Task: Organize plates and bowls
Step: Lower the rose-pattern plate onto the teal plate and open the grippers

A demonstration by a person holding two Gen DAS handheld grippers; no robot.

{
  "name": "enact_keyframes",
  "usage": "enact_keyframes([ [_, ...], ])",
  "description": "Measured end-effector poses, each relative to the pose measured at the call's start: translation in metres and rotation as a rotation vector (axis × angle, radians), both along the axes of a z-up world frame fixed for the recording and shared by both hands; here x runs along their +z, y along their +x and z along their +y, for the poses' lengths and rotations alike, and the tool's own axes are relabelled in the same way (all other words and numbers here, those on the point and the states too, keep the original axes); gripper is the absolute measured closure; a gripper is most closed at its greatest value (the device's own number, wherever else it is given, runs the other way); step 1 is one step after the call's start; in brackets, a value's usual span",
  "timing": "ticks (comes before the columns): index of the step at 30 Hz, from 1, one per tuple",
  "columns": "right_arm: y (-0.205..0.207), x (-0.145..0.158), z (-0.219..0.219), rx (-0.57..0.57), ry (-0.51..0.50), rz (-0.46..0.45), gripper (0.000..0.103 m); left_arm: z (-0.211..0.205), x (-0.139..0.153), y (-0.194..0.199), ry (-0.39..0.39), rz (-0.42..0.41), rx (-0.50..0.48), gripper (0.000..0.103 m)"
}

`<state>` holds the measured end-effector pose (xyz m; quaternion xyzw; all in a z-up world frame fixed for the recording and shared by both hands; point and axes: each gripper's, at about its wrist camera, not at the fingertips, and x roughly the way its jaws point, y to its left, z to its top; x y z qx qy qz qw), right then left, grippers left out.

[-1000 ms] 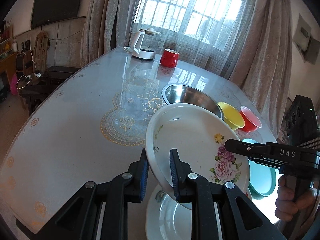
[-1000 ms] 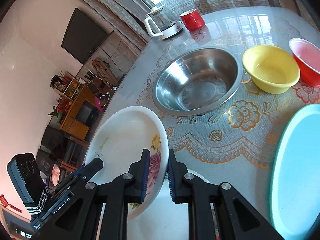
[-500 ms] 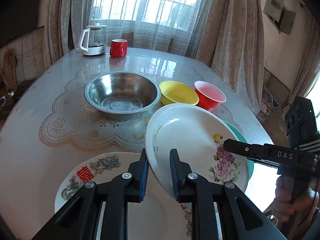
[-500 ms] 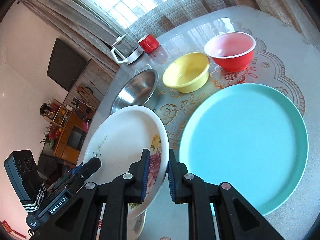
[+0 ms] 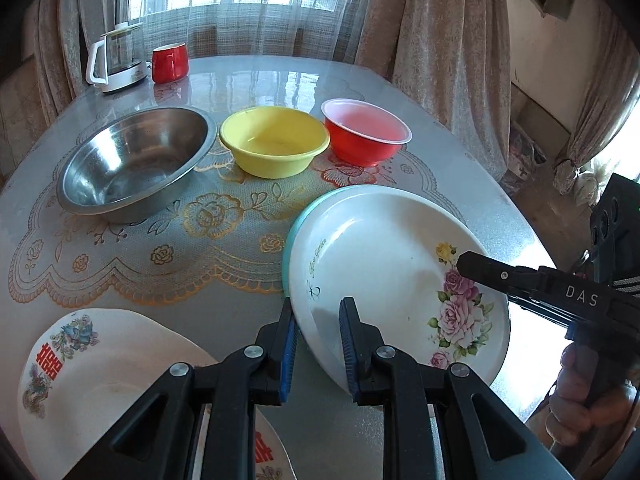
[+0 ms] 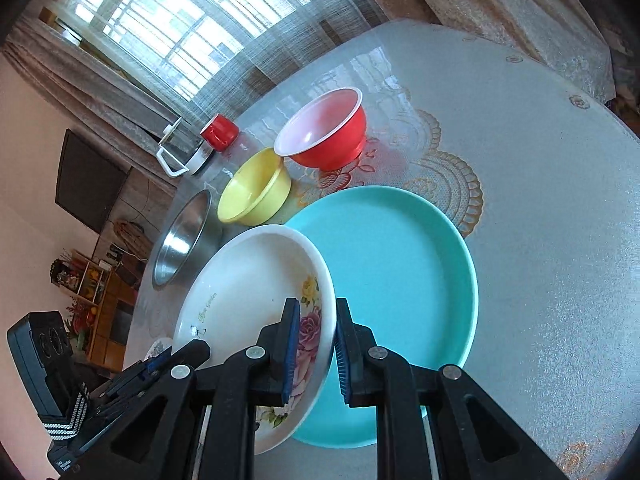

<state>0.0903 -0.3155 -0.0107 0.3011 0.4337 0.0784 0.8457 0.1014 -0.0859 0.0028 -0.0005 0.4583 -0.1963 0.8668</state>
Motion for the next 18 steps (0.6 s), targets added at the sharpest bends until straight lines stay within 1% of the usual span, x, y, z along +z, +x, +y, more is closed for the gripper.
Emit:
enact_keyframes([
  [7, 0.004, -0.012, -0.017, -0.042, -0.018, 0.022, 0.086, -0.021, -0.012, 0.013, 0.058, 0.023, -0.011, 0.082],
  [12, 0.007, -0.019, -0.018, -0.049, -0.082, 0.034, 0.086, -0.029, -0.022, 0.017, 0.094, 0.046, 0.002, 0.082],
  [14, 0.01, -0.023, -0.016, -0.044, -0.107, 0.039, 0.086, -0.032, -0.022, 0.016, 0.109, 0.038, 0.007, 0.082],
  [16, 0.011, -0.024, -0.016, -0.042, -0.11, 0.035, 0.086, -0.033, -0.023, 0.018, 0.126, 0.029, 0.007, 0.082],
  [18, 0.012, -0.024, -0.015, -0.041, -0.119, 0.029, 0.087, -0.033, -0.023, 0.018, 0.125, 0.028, 0.008, 0.082],
])
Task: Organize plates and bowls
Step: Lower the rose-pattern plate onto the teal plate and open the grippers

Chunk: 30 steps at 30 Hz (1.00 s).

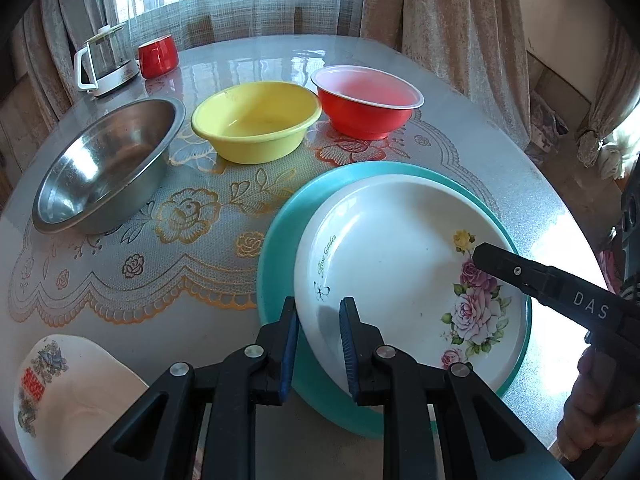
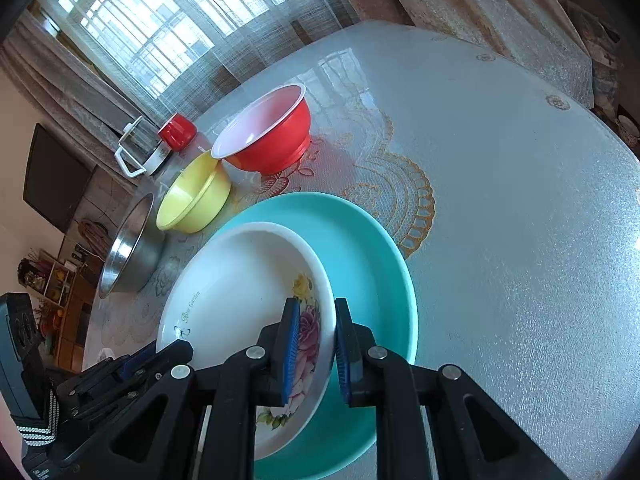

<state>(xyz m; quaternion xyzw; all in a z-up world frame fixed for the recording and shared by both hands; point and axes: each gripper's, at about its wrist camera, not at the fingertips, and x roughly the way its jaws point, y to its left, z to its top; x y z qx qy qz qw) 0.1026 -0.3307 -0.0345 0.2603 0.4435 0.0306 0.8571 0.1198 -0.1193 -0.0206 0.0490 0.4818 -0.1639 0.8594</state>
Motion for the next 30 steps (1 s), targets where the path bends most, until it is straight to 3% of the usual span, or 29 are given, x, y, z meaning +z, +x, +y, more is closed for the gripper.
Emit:
enact_keyframes([
  [18, -0.012, 0.015, 0.002, -0.014, -0.052, -0.025, 0.08, 0.0, -0.002, 0.002, -0.015, 0.001, 0.039, 0.082],
  [23, -0.012, 0.008, 0.002, -0.029, -0.076, -0.017, 0.093, 0.001, -0.001, -0.004, -0.01, -0.007, 0.035, 0.082],
  [30, -0.006, 0.006, -0.002, -0.06, -0.07, -0.029, 0.096, -0.005, -0.001, -0.002, -0.004, -0.011, 0.024, 0.083],
])
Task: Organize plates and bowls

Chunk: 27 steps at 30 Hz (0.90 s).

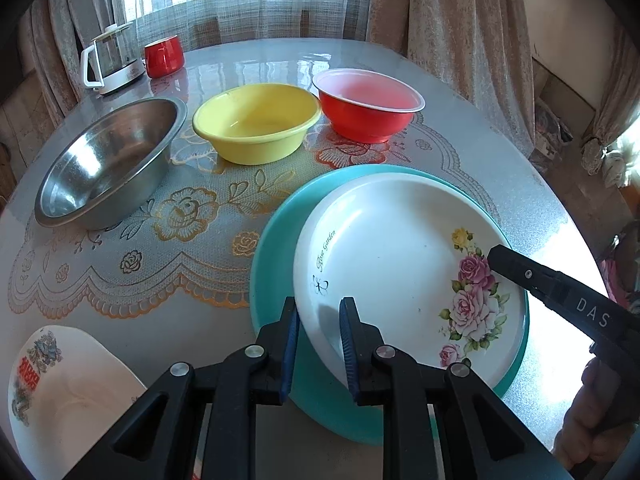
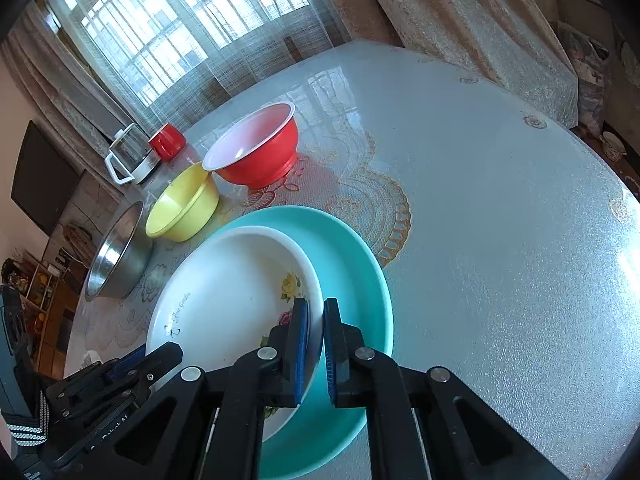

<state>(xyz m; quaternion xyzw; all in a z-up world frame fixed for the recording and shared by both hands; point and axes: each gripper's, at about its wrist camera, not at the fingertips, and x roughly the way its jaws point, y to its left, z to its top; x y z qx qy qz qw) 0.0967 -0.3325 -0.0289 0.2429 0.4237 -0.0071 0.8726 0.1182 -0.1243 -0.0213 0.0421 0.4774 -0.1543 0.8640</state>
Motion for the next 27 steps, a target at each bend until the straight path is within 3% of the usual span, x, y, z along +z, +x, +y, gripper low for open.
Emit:
enact_keyframes([
  [9, 0.001, -0.001, 0.002, 0.025, 0.007, 0.022, 0.094, 0.008, 0.003, -0.004, -0.022, 0.002, 0.013, 0.079],
  [12, 0.0, -0.002, 0.005, 0.029, -0.016, 0.028, 0.084, 0.012, 0.008, -0.009, -0.024, -0.019, 0.014, 0.079],
  [21, -0.019, 0.028, 0.008, 0.008, -0.059, -0.069, 0.073, 0.038, 0.032, -0.03, -0.063, -0.092, 0.027, 0.079],
  [27, -0.028, 0.047, 0.032, 0.096, -0.026, -0.143, 0.071, 0.058, 0.055, -0.048, -0.069, -0.174, 0.013, 0.078],
])
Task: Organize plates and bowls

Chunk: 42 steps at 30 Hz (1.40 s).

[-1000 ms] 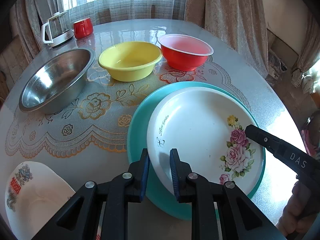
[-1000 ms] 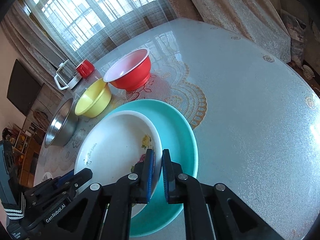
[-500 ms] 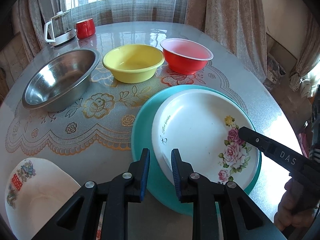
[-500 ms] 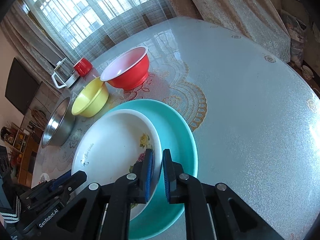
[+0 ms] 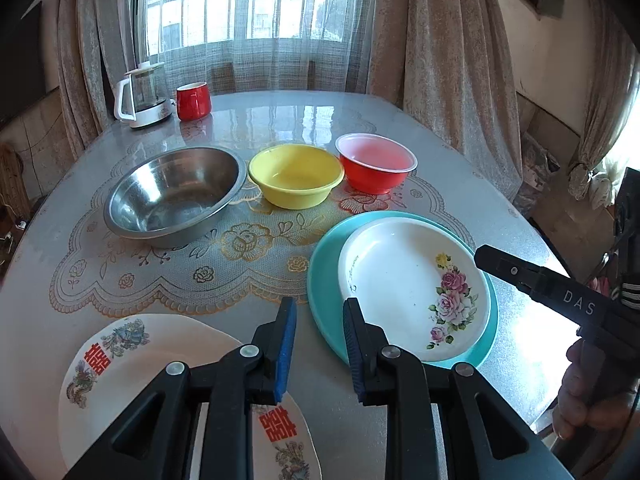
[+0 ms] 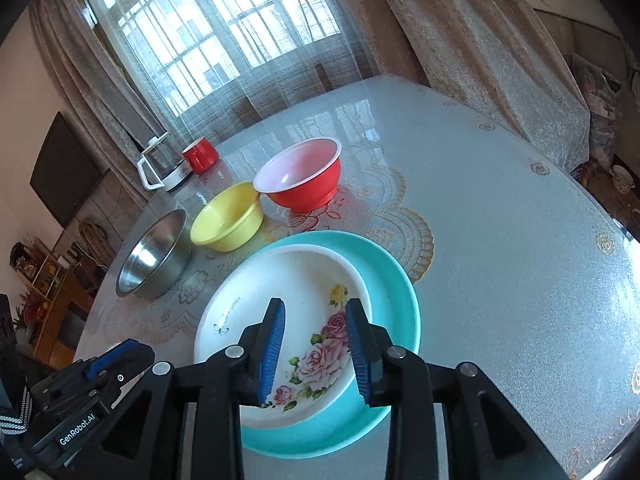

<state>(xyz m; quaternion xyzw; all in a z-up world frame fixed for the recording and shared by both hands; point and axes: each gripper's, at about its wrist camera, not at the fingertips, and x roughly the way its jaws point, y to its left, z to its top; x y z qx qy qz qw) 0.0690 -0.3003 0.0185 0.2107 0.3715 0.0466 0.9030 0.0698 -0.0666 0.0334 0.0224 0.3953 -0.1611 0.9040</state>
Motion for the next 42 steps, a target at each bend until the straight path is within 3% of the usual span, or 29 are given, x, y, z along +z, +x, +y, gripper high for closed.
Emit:
enact_keyframes([
  [6, -0.001, 0.007, 0.055, 0.237, 0.038, -0.029, 0.071, 0.028, 0.005, -0.012, -0.03, -0.018, 0.016, 0.076],
  [13, -0.001, -0.006, 0.096, 0.35, 0.076, 0.014, 0.071, 0.062, 0.003, -0.019, -0.046, -0.019, 0.088, 0.076],
  [22, -0.005, -0.01, 0.115, 0.439, 0.151, 0.033, 0.071, 0.105, 0.002, -0.026, -0.063, -0.036, 0.163, 0.075],
  [32, -0.006, -0.021, 0.125, 0.468, 0.169, 0.075, 0.071, 0.19, -0.003, -0.042, -0.123, -0.026, 0.35, 0.075],
  [42, -0.002, -0.043, 0.136, 0.512, 0.206, 0.139, 0.071, 0.228, -0.038, -0.071, -0.188, 0.018, 0.292, 0.075],
])
